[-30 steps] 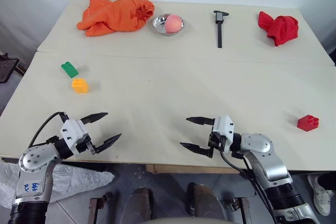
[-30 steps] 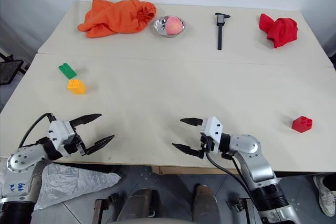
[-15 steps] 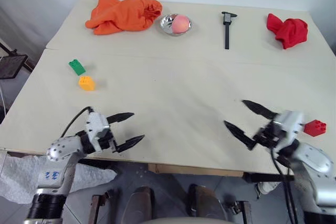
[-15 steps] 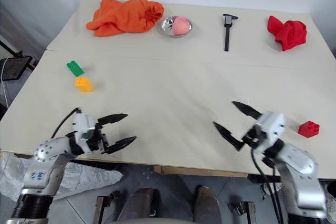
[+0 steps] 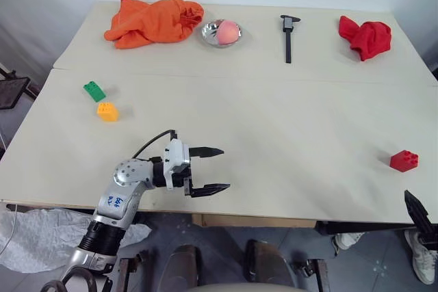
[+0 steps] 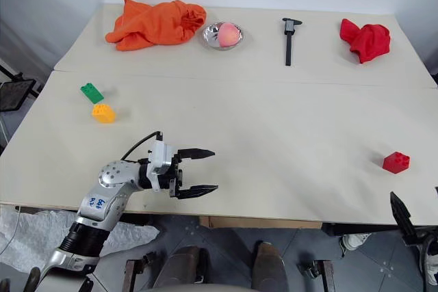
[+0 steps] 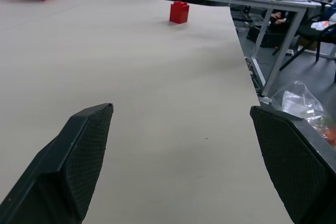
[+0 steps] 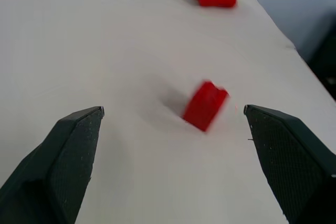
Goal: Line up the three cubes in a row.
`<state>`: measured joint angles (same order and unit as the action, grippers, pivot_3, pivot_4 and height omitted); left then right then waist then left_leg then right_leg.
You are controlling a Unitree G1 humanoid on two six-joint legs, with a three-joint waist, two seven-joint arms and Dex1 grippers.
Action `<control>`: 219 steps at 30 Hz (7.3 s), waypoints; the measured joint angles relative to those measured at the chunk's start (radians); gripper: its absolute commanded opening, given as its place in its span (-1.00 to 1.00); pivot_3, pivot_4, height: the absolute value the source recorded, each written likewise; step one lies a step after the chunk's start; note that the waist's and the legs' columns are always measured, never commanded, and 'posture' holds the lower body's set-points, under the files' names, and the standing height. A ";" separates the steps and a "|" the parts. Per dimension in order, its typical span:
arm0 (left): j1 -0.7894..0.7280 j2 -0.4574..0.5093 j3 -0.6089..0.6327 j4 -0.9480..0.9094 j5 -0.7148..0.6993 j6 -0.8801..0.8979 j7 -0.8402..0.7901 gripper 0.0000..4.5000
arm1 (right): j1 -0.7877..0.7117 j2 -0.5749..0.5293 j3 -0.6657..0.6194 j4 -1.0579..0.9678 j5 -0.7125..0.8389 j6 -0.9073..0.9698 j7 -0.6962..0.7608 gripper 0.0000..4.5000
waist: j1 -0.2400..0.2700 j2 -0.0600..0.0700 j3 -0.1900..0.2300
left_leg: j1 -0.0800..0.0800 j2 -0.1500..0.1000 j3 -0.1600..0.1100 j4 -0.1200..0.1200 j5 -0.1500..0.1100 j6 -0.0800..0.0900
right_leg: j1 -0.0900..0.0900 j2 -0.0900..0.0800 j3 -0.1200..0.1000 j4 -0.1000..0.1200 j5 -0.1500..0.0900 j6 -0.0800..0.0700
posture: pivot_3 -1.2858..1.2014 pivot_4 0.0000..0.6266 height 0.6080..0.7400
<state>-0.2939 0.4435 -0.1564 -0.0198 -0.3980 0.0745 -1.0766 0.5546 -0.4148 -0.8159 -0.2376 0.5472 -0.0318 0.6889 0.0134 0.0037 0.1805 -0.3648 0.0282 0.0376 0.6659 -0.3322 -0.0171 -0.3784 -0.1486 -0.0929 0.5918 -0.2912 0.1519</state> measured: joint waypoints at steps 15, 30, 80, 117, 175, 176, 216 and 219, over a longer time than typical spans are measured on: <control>0.042 0.042 0.033 -0.054 0.004 0.015 0.011 0.98 | -0.421 -0.371 0.063 0.136 0.094 0.635 -0.272 1.00 | 0.004 0.001 -0.001 | 0.002 0.000 0.004 0.001 -0.001 0.002 | 0.000 0.000 0.004 0.001 0.000 0.000 | 0.03 -0.52 1.00; 0.067 0.073 0.033 -0.084 0.014 0.019 0.015 1.00 | -0.609 -0.385 0.223 0.287 -0.012 0.893 -0.400 0.73 | 0.011 0.002 -0.001 | -0.007 -0.001 0.009 0.002 -0.001 0.002 | -0.012 0.000 0.008 0.004 0.001 0.001 | 0.03 -0.52 1.00; 0.182 0.072 0.249 -0.002 0.013 -0.082 0.173 1.00 | -1.561 -0.213 0.963 1.369 -0.488 -0.325 0.844 0.99 | -0.044 -0.002 0.002 | -0.007 0.002 0.016 0.008 -0.002 0.001 | -0.015 0.001 0.014 0.008 0.003 0.004 | 0.03 -0.52 1.00; -0.276 0.037 0.706 0.110 -0.060 0.512 1.315 1.00 | -0.922 -0.084 0.817 0.259 -0.035 0.100 0.518 0.99 | -0.015 -0.013 0.000 | -0.007 0.003 0.019 0.016 -0.010 0.002 | -0.017 0.001 0.013 0.015 0.002 0.001 | 0.03 -0.52 1.00; -0.660 0.262 0.228 0.519 0.016 0.274 0.031 -0.33 | -0.732 -0.207 0.656 0.168 -0.008 0.124 0.448 1.00 | 0.003 -0.017 0.001 | -0.007 0.002 0.024 0.017 -0.010 0.002 | -0.018 0.002 0.014 0.014 0.003 0.001 | 0.03 -0.52 1.00; -0.657 0.249 0.194 0.507 0.021 0.274 -0.016 -0.33 | -0.717 -0.216 0.640 0.160 -0.006 0.125 0.445 1.00 | 0.003 -0.017 0.001 | -0.007 0.003 0.024 0.017 -0.010 0.002 | -0.018 0.002 0.014 0.014 0.003 0.001 | 0.03 -0.52 1.00; -0.953 -0.278 -0.109 1.181 0.455 -0.163 -0.166 -0.33 | -0.361 -0.227 0.488 -0.026 0.050 0.180 0.335 1.00 | 0.013 -0.018 0.002 | -0.008 0.003 0.026 0.018 -0.011 0.005 | -0.018 0.002 0.014 0.011 0.004 0.003 | 0.03 -0.52 1.00; -0.960 -0.279 -0.105 1.187 0.464 -0.159 -0.177 -0.33 | -0.373 -0.230 0.488 -0.022 0.046 0.172 0.343 1.00 | 0.013 -0.018 0.002 | -0.008 0.003 0.026 0.018 -0.011 0.005 | -0.018 0.002 0.014 0.011 0.004 0.003 | 0.03 -0.52 1.00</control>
<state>-1.2534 0.1649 -0.2615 1.1670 0.0663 -0.0845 -1.2537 0.1814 -0.6445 -0.3279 -0.2595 0.5934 0.1406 1.0318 0.0264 -0.0143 0.1826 -0.3724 0.0307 0.0632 0.6836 -0.3435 -0.0120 -0.3966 -0.1469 -0.0786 0.6031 -0.2876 0.1549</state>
